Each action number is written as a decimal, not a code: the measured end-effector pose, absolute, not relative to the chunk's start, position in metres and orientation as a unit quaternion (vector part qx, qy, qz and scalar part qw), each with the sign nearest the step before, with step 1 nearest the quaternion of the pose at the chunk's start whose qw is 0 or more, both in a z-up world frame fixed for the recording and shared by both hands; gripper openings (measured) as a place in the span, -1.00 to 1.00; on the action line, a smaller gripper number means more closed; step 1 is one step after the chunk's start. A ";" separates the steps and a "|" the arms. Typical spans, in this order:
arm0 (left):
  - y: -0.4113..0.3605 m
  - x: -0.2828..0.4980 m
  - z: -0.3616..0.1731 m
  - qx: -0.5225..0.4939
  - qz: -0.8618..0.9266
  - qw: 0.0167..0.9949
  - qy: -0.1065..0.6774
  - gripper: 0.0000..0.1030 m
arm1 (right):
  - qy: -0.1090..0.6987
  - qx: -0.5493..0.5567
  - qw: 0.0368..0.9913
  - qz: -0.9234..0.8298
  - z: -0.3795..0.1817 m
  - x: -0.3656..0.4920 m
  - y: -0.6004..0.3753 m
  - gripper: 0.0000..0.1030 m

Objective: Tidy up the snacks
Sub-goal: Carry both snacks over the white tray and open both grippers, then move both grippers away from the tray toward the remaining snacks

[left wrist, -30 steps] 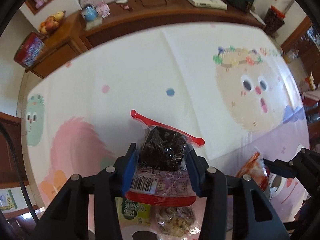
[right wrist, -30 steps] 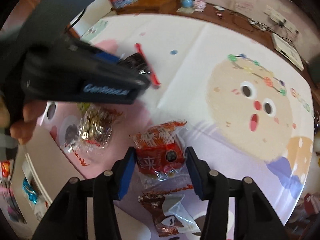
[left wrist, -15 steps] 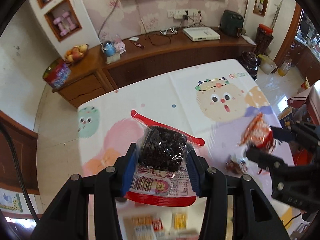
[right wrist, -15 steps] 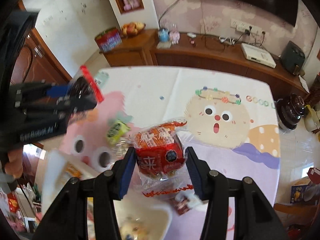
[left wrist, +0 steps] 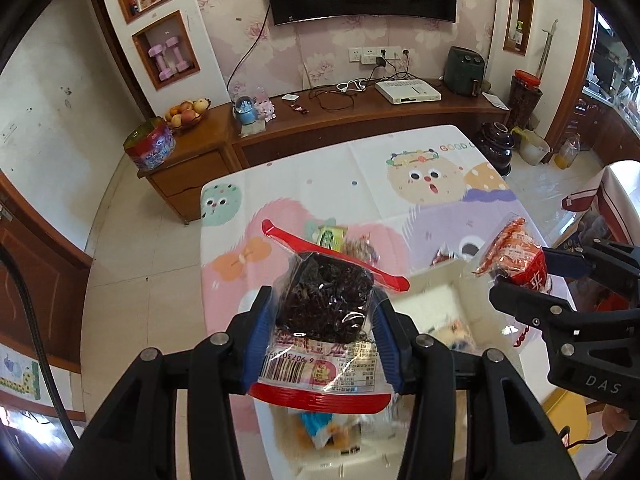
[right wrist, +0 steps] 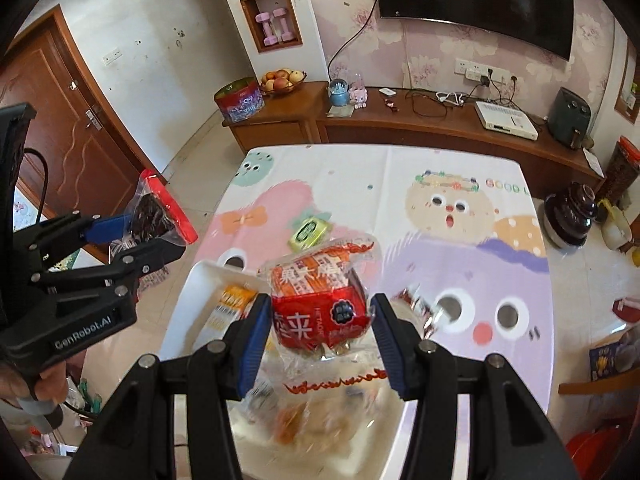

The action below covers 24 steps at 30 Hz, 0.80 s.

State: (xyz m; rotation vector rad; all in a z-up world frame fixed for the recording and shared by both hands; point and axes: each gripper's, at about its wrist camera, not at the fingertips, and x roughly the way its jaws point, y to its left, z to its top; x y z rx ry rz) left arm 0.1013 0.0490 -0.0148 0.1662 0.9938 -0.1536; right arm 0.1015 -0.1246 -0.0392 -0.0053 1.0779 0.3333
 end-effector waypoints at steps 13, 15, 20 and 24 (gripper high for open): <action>0.062 0.068 -0.052 0.085 -0.057 0.851 0.515 -0.06 | 0.538 0.007 0.833 0.129 -0.053 0.061 -0.107 0.01; 0.064 0.067 -0.056 0.085 -0.056 0.848 0.521 -0.03 | 0.539 0.004 0.833 0.124 -0.054 0.060 -0.105 0.02; 0.069 0.065 -0.062 0.074 -0.052 0.843 0.530 0.27 | 0.542 0.000 0.833 0.108 -0.058 0.061 -0.101 0.10; 0.076 0.067 -0.062 0.050 -0.052 0.841 0.536 0.62 | 0.534 0.008 0.839 0.102 -0.055 0.062 -0.102 0.10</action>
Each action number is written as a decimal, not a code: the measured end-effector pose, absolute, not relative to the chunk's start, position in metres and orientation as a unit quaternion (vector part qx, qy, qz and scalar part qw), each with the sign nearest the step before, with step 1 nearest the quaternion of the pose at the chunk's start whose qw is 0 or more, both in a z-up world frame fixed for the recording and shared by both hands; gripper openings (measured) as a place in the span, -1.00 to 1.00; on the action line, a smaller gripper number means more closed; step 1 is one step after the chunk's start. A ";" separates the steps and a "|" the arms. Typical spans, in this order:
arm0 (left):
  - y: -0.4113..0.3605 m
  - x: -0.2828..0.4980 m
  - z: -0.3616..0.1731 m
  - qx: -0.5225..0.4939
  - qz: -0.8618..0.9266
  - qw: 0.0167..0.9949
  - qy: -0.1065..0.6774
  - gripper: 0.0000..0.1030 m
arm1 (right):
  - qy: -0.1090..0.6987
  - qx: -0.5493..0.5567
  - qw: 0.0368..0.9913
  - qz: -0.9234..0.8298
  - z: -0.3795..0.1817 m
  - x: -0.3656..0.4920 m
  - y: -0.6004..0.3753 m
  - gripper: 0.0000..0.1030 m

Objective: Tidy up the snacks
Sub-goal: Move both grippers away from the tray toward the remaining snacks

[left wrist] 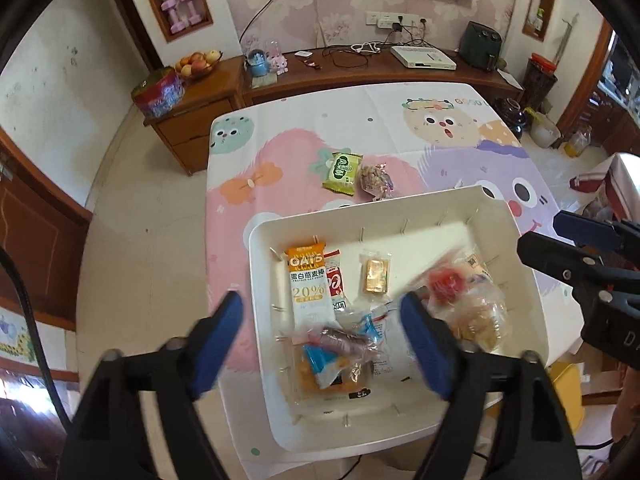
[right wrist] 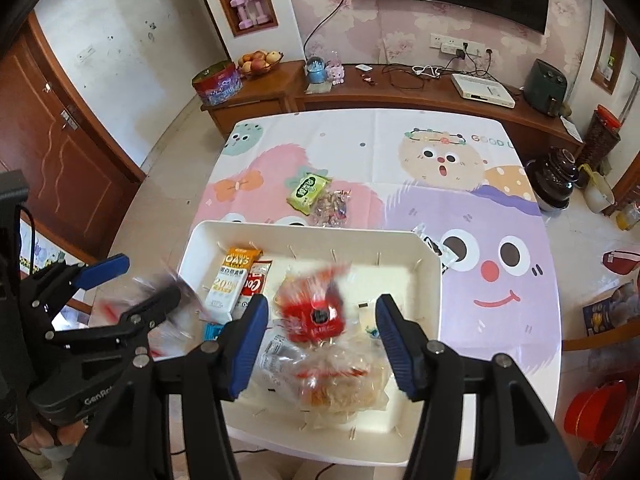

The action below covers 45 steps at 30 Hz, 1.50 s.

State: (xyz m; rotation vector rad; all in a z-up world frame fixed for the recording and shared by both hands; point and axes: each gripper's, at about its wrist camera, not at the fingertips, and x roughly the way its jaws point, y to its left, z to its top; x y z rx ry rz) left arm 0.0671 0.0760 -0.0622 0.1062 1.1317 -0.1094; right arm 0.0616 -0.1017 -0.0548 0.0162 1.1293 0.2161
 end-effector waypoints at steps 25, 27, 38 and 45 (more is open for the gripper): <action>0.079 0.053 -0.061 0.021 -0.044 0.840 0.541 0.63 | 0.534 0.009 0.838 0.112 -0.045 0.036 -0.106 0.10; 0.078 0.051 -0.061 0.019 -0.044 0.839 0.542 0.63 | 0.536 0.010 0.837 0.112 -0.046 0.033 -0.108 0.10; 0.080 0.055 -0.073 0.010 -0.038 0.830 0.557 0.63 | 0.556 0.008 0.823 0.118 -0.062 0.036 -0.107 0.10; 0.072 0.088 -0.068 0.004 -0.027 0.834 0.551 0.63 | 0.550 -0.009 0.825 0.126 -0.055 0.059 -0.111 0.10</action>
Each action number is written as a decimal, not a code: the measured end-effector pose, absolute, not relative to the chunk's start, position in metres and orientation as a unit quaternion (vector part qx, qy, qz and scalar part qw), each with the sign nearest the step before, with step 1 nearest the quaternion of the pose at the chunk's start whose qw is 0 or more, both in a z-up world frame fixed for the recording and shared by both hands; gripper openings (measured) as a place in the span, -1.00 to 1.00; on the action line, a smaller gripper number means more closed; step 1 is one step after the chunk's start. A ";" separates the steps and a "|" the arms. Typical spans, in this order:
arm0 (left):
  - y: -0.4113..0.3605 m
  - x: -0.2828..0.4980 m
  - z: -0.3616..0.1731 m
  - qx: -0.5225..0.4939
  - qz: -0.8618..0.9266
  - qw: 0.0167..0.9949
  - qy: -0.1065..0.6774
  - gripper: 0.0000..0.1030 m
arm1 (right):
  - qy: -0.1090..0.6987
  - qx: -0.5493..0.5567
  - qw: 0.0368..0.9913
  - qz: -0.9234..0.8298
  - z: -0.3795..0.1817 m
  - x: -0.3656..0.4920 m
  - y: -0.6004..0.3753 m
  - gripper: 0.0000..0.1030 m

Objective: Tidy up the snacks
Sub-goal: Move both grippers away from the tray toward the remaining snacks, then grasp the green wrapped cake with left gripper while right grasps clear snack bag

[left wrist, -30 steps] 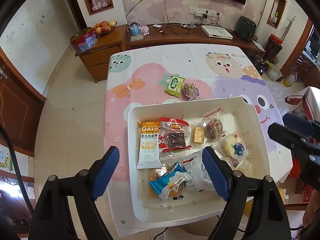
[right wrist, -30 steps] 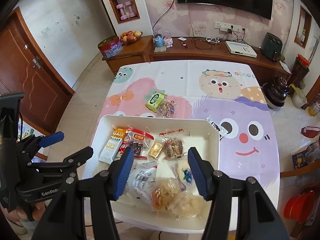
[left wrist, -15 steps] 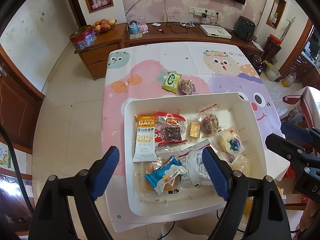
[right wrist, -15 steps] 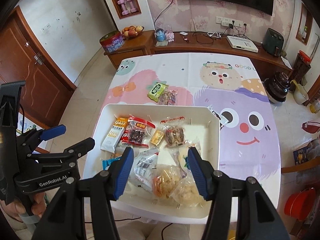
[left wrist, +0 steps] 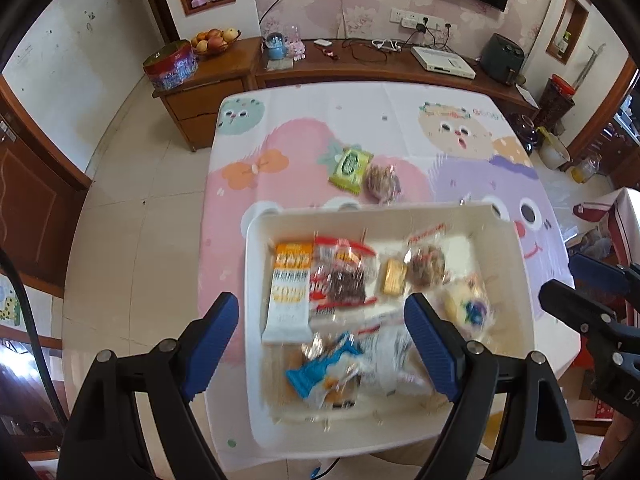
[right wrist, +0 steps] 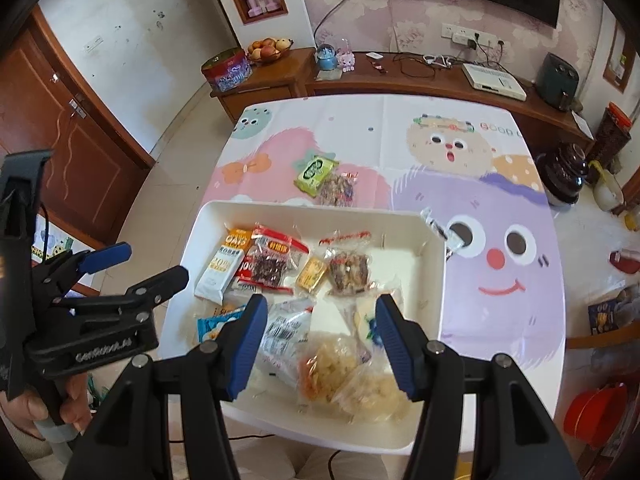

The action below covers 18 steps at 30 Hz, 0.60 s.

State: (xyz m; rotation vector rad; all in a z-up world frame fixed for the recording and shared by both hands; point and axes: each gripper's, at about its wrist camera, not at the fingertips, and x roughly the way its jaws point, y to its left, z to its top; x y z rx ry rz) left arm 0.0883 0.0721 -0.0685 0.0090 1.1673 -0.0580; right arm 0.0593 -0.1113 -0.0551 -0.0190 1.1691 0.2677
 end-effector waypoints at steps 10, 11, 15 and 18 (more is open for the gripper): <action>0.058 0.158 -0.017 0.017 -0.024 0.875 0.482 0.63 | 0.517 -0.012 0.846 0.131 -0.025 0.133 -0.135 0.10; 0.058 0.166 -0.014 0.024 -0.023 0.878 0.478 0.63 | 0.517 -0.014 0.846 0.132 -0.025 0.143 -0.135 0.10; 0.060 0.199 -0.014 0.045 -0.021 0.881 0.471 0.63 | 0.525 -0.018 0.840 0.135 -0.034 0.181 -0.129 0.10; 0.062 0.229 -0.033 0.059 -0.023 0.871 0.486 0.63 | 0.543 -0.019 0.829 0.133 -0.053 0.213 -0.120 0.10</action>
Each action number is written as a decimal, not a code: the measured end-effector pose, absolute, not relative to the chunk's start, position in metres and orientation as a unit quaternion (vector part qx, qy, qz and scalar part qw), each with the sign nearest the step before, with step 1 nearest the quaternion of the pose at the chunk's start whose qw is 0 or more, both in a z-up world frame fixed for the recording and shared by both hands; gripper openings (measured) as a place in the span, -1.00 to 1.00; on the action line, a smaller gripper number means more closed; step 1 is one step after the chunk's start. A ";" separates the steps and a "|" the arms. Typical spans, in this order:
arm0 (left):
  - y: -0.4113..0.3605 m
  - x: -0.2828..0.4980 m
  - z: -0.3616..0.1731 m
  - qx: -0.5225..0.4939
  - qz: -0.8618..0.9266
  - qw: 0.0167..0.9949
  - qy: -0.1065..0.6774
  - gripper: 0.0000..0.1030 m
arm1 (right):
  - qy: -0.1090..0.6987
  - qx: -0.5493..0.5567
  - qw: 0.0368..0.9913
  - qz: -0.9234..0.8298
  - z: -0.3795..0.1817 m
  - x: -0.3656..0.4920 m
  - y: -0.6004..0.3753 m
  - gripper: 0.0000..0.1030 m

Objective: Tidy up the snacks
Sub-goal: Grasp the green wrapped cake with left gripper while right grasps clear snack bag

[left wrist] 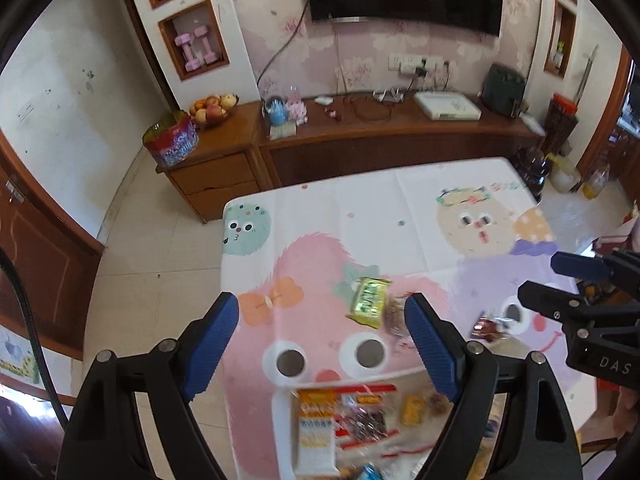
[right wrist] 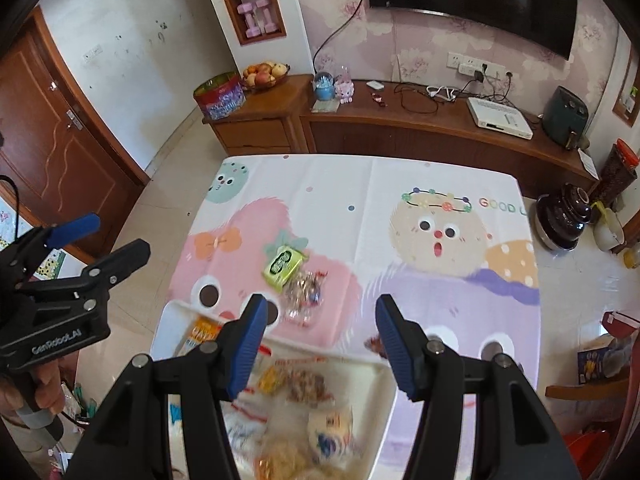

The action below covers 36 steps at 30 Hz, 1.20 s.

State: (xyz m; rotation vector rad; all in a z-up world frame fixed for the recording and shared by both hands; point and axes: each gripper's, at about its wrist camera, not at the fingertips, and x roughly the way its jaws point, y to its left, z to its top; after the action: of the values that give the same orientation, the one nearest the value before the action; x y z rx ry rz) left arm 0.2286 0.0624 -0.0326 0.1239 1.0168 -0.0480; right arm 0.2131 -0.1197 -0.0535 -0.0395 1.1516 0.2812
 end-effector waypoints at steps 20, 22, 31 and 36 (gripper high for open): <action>0.080 0.328 -0.193 0.042 -0.076 0.780 0.620 0.63 | 0.718 -0.008 0.687 0.114 -0.258 0.288 -0.060 0.10; 0.077 0.330 -0.199 0.040 -0.081 0.777 0.623 0.63 | 0.717 -0.020 0.688 0.111 -0.261 0.284 -0.057 0.03; 0.041 0.341 -0.239 0.040 -0.106 0.746 0.656 0.63 | 0.711 0.013 0.700 0.064 -0.257 0.280 -0.098 -0.36; 0.022 0.342 -0.259 0.053 -0.109 0.727 0.676 0.51 | 0.708 0.038 0.704 0.038 -0.253 0.274 -0.123 -0.36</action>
State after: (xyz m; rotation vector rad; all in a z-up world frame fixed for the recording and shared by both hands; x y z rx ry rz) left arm 0.3419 0.0222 -0.2591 0.1176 1.4896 -0.2397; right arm 0.2743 -0.1234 -0.2534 0.0835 1.5759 0.0849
